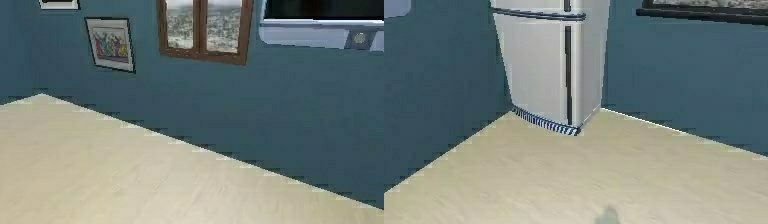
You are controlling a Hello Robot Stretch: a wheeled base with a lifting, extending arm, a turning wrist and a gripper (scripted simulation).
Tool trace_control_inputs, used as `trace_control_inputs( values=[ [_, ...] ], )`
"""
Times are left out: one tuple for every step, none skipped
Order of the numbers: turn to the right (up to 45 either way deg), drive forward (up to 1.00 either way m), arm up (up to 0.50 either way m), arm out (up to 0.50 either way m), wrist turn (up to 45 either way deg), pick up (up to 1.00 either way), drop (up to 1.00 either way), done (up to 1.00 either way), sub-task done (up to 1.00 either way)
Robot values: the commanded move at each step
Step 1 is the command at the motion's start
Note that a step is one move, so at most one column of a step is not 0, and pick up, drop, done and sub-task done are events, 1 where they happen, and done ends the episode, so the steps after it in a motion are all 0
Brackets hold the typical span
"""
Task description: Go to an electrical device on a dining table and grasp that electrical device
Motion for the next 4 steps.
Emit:
trace_control_inputs(
  values=[
    [-45.0, 0.00, 0.00, 0.00, 0.0, 0.00, 0.00, 0.00, 0.00],
    [-45.0, 0.00, 0.00, 0.00, 0.0, 0.00, 0.00, 0.00, 0.00],
    [-30.0, 0.00, 0.00, 0.00, 0.0, 0.00, 0.00, 0.00, 0.00],
    [0.0, 1.00, 0.00, 0.00, 0.0, 0.00, 0.00, 0.00, 0.00]
  ],
)
